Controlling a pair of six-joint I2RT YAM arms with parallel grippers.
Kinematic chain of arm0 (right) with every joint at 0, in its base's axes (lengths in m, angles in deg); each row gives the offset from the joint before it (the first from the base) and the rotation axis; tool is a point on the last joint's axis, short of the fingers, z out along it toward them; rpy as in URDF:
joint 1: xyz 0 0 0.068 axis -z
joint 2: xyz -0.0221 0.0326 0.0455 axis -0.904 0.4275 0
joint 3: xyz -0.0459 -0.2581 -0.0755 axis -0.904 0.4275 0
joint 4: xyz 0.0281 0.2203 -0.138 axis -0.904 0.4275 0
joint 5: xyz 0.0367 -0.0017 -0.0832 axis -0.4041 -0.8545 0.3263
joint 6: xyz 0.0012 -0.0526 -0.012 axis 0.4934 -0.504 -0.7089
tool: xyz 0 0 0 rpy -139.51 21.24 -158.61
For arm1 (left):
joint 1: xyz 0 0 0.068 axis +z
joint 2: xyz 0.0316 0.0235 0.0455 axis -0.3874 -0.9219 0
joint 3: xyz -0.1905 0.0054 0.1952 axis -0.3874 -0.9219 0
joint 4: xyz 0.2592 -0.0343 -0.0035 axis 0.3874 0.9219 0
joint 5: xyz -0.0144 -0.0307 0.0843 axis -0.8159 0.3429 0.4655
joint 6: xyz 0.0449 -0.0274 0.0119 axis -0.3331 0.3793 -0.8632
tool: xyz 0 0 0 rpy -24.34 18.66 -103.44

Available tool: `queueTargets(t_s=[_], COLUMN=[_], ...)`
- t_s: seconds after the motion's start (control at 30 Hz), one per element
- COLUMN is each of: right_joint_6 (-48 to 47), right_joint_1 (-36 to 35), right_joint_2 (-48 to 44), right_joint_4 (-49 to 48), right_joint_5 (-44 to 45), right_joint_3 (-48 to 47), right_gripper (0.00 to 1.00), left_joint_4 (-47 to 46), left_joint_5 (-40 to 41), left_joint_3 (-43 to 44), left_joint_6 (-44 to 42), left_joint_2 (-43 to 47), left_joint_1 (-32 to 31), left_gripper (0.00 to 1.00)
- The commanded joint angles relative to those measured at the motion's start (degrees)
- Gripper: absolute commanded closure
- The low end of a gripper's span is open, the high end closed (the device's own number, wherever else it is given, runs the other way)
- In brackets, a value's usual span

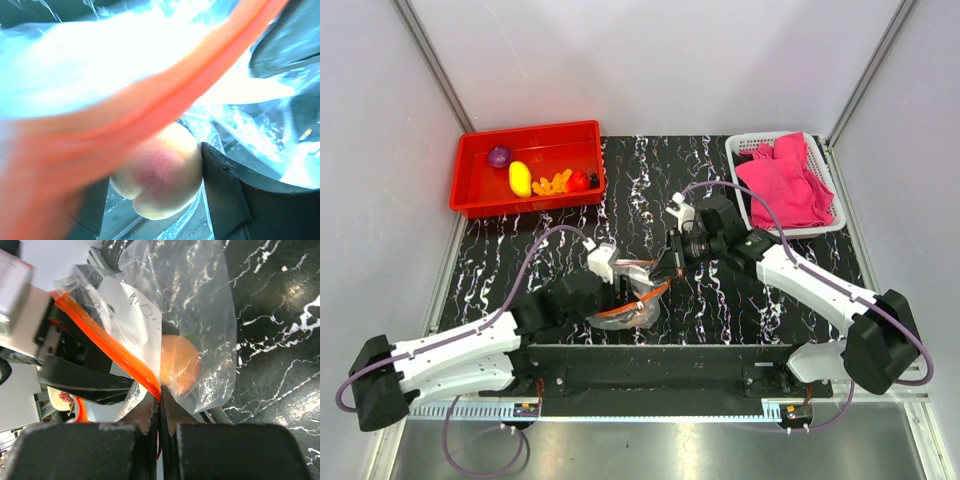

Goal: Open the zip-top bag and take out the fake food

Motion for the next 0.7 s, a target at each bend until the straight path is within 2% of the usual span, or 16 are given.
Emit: queueTargets(t_s=[0.0,0.17,0.37,0.43,0.47,0.57,0.6,0.67], right_joint_6=[0.3,1.0,2.4,2.5,2.3,2.2,2.1,2.2], right_joint_1=[0.1,0.0,0.1,0.1,0.0,0.0,0.0,0.0], right_joint_2=[-2.3,-3.7,-5.4,-5.4,-5.4,-5.5,-5.6,-5.7], right_joint_4=[-1.4,-1.3,-1.1,-1.2,-1.0,-1.2,-1.2,-1.1], right_joint_5=[0.1,0.4,-0.1,-0.5,-0.5,-0.1,-0.1,-0.2], right_joint_3=[0.0,0.4,-0.4,-0.2,0.0,1.2,1.7,2.2], right_gripper=[1.00,1.00,1.00,1.00,1.00,1.00,1.00,1.00], left_joint_4=[4.8,7.5,8.4,7.2,6.3,4.7,4.5,4.1], left_joint_5=[10.0,12.6,11.1,10.2,9.7,8.5,8.3,8.1], left_joint_3=[2.0,3.4,4.7,4.8,4.8,4.2,4.1,3.4], left_joint_6=[-0.9,-1.8,0.7,1.5,1.7,2.2,2.3,2.3], left_joint_2=[5.5,3.1,-9.1,-13.0,-14.6,-15.4,-15.2,-13.7], left_joint_1=[-0.1,0.0,0.0,0.0,0.0,0.0,0.0,0.0], left_gripper=[0.90,0.82,0.76,0.69,0.61,0.45,0.31,0.25])
